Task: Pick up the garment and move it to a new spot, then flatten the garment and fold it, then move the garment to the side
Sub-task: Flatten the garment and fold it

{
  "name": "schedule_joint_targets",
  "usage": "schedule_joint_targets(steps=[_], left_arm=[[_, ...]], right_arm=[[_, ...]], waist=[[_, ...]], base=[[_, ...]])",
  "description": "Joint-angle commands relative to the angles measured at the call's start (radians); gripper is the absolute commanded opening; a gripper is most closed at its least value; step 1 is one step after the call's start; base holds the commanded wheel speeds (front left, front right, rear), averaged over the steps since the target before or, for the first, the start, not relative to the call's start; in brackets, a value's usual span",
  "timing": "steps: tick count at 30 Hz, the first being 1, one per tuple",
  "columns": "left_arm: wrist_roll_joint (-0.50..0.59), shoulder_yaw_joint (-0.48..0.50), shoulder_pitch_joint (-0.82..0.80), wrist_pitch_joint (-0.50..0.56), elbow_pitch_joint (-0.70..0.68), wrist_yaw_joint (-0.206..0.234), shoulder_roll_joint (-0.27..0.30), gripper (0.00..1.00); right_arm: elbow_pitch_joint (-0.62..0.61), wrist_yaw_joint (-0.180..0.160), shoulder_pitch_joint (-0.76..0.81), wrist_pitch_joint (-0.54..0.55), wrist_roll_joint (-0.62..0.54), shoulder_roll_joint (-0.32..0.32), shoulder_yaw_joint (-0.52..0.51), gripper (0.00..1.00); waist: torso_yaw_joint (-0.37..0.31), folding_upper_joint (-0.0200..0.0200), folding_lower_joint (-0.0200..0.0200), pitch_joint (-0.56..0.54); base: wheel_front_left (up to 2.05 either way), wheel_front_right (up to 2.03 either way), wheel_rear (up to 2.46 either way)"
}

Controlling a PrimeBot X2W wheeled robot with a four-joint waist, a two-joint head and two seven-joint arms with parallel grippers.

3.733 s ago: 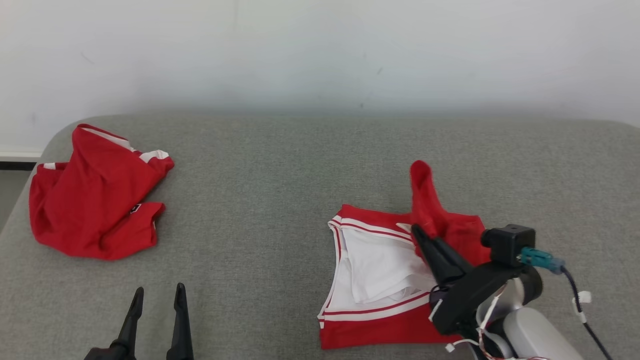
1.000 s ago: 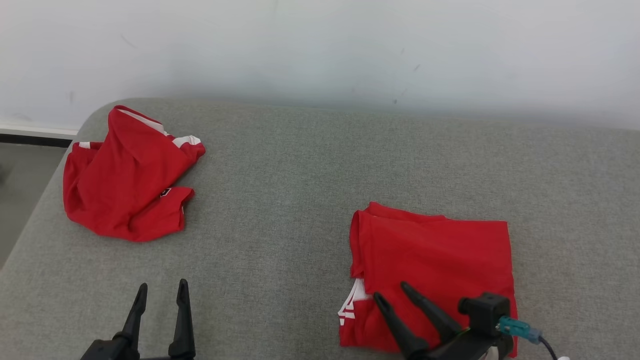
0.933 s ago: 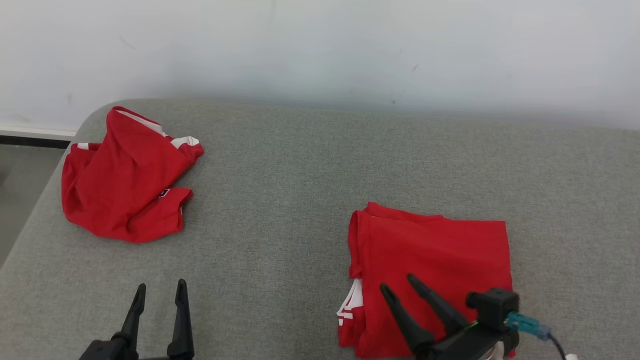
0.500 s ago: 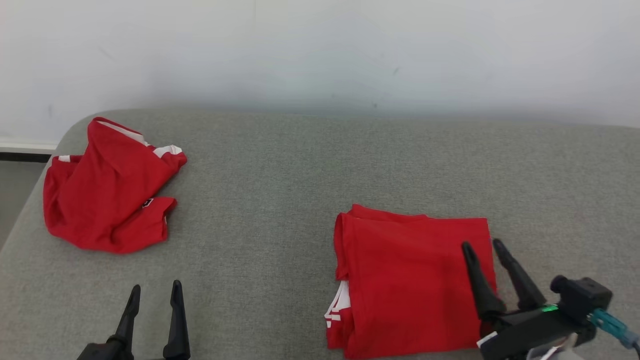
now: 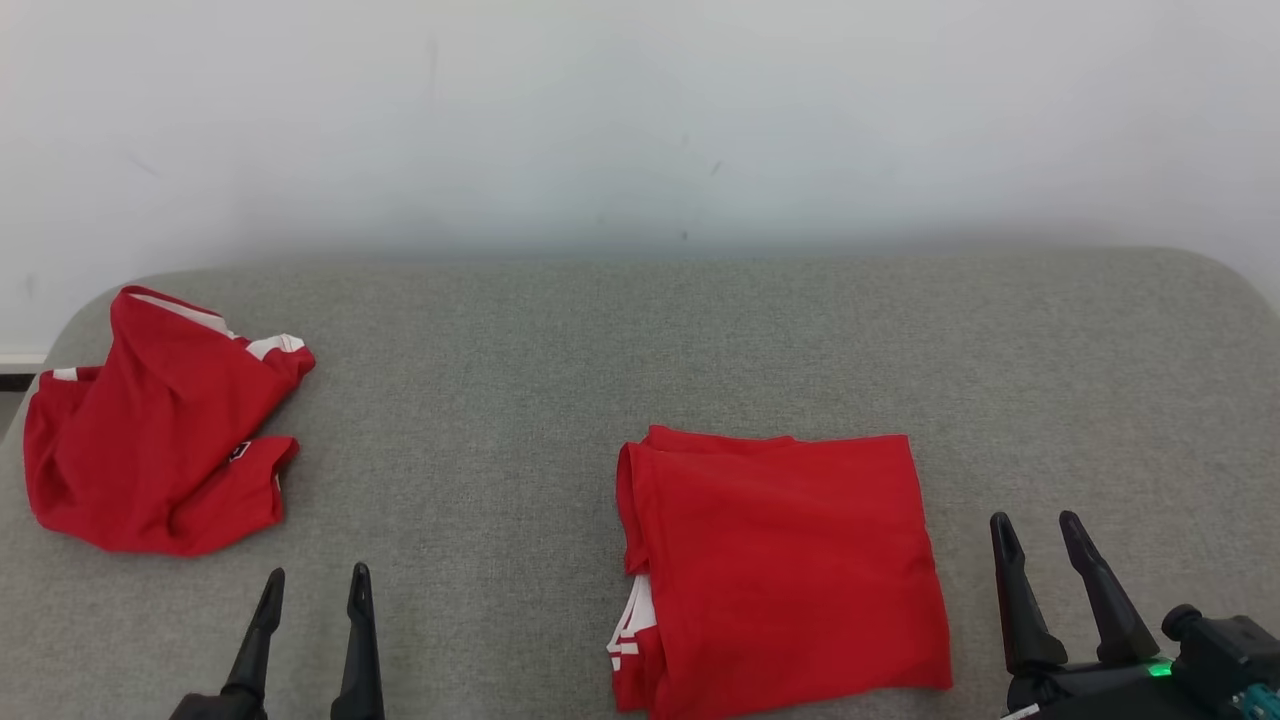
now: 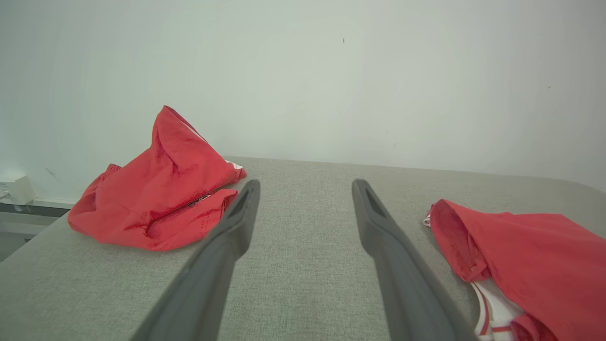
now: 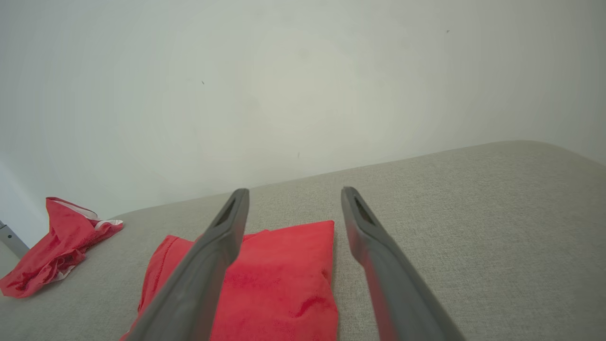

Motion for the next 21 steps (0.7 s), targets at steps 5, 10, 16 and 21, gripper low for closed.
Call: schedule_joint_targets(steps=[5, 10, 16, 21], left_arm=[[0.014, -0.014, 0.022, -0.003, -0.006, -0.004, -0.001, 1.0], [0.031, -0.032, 0.044, -0.003, 0.003, -0.009, 0.003, 1.0], [0.042, -0.034, 0.079, -0.003, -0.016, -0.007, 0.011, 1.0], [0.045, -0.031, 0.096, -0.003, -0.019, -0.007, 0.012, 1.0]], right_arm=[[-0.025, -0.002, 0.041, 0.0, -0.05, 0.022, -0.039, 1.0], [-0.045, -0.002, 0.083, 0.0, -0.085, 0.055, -0.08, 1.0], [-0.046, -0.002, 0.105, 0.0, -0.115, 0.06, -0.082, 1.0], [-0.038, -0.002, 0.112, 0.0, -0.125, 0.062, -0.083, 1.0]], waist=[[-0.015, 0.0, 0.0, -0.018], [-0.011, 0.0, 0.0, -0.032], [-0.004, 0.0, 0.0, -0.04], [0.007, 0.0, 0.0, -0.04]], base=[[0.0, 0.0, 0.0], [0.0, 0.0, 0.0], [0.0, 0.0, 0.0], [0.0, 0.0, 0.0]])
